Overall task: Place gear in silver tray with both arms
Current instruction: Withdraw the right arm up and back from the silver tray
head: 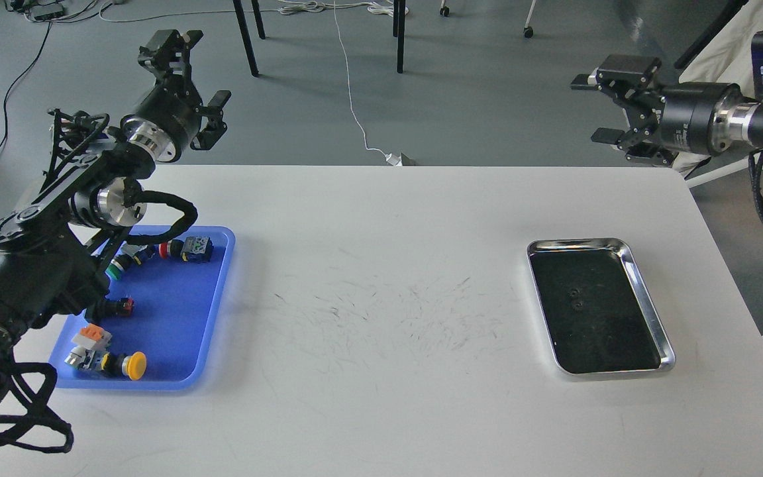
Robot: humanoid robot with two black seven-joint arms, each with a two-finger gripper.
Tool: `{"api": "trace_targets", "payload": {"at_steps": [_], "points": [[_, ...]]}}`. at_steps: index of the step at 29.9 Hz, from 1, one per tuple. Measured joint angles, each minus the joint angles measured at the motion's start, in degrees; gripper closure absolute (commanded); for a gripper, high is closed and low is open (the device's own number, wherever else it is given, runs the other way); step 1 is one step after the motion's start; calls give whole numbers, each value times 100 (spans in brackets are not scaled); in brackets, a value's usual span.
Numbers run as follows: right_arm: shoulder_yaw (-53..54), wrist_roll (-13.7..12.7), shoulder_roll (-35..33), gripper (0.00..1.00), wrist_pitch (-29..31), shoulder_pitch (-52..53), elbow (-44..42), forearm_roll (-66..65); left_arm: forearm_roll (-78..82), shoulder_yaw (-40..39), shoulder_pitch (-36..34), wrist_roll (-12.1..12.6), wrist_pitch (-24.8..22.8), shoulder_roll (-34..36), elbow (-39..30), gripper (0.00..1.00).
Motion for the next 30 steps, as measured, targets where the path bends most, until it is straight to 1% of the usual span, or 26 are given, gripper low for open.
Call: {"api": "trace_targets", "payload": {"at_steps": [4,9,13,17,20,23,26,30], "points": [[1010,2,-150,3,0,-715,-181,912,2,1,-26,12,142,-14,23,2],[2498,-7,-147,3,-1,-1789,-538,1741,7,-5,-70,3,179,-167,60,2],[3586,-9,140,2,-1,-2706,-727,2131,11,-5,-81,4,203,-320,202,2],[4492,-8,478,2,0,-3635,-678,2536,-82,-68,-90,5,381,-461,273,2],[4960,-6,912,1,0,-4234,-619,2625,-314,-73,-90,5,466,-494,363,2],[5281,10,1312,1,1,-4581,-538,2635,-492,-79,-90,-1,476,-500,419,2],[5445,41,1520,1,2,-4684,-453,2631,-654,-94,-90,-7,472,-483,415,2],[5461,51,1586,1,2,-4706,-443,2620,-966,-110,-79,-68,452,-386,335,2]]}}
